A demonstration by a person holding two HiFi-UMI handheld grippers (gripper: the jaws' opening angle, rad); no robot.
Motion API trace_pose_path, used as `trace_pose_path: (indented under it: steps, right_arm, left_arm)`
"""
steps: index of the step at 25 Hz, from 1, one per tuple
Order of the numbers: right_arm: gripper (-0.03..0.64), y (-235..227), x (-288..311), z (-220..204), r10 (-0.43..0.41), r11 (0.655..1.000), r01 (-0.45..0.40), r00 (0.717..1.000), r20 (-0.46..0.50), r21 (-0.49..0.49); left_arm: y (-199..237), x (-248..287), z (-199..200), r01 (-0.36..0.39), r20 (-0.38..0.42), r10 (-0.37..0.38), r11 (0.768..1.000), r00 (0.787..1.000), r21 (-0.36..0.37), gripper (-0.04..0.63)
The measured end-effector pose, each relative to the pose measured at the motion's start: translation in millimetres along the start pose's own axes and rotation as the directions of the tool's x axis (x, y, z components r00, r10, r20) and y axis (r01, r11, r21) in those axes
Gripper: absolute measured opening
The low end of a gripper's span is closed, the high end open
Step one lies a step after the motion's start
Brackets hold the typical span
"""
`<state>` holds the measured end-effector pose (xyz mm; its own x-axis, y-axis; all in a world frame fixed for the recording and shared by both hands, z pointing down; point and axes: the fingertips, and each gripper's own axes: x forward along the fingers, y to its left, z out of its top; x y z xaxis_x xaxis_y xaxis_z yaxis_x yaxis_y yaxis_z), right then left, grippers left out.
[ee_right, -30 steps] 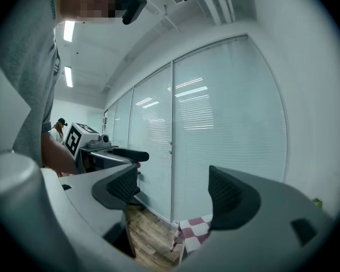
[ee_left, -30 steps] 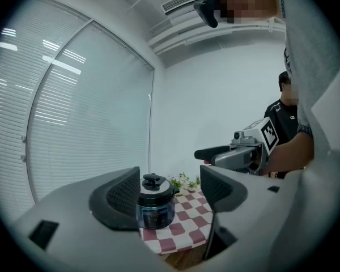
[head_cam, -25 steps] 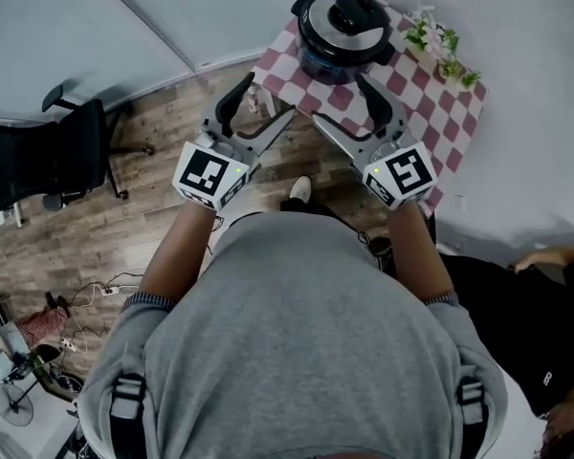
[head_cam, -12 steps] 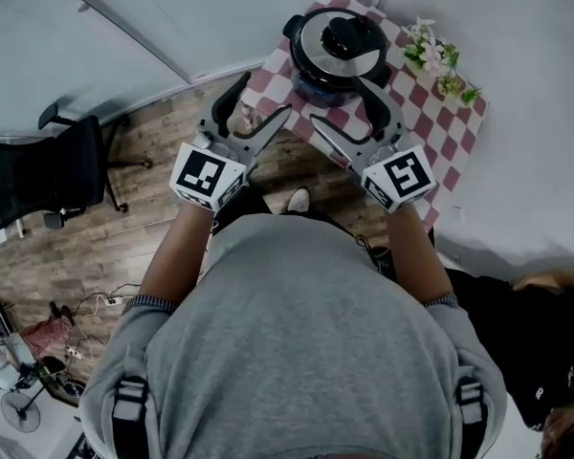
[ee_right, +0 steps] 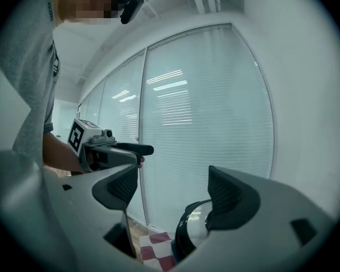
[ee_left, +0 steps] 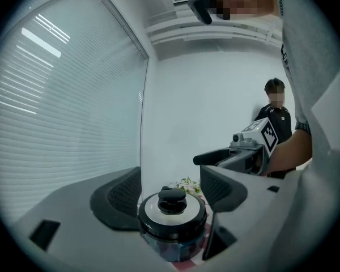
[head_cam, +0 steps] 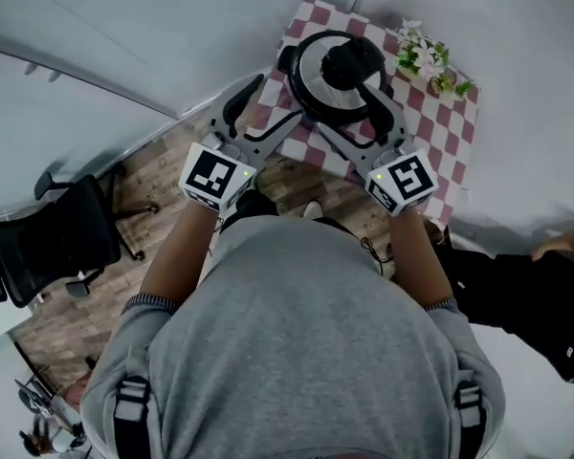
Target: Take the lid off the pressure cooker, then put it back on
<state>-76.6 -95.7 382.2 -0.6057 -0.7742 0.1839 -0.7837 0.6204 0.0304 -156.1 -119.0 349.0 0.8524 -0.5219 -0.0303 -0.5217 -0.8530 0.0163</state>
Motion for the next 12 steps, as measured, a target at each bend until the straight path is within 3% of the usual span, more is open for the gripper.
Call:
trace_pose_path:
  steps: [7, 12]
  right_arm:
    - [0.391, -15, 33, 10, -0.187, 0.982, 0.187, 0.982, -0.022, 0.029]
    - [0.393, -19, 37, 6, -0.314, 0.947, 0.316, 0.948, -0.042, 0.051]
  left_arm:
    - [42, 23, -1, 0.196, -0.01, -0.197, 0.98, 0.98, -0.023, 0.339]
    - [55, 36, -4, 0.319, -0.01, -0.32, 0.947, 0.948, -0.028, 0.339]
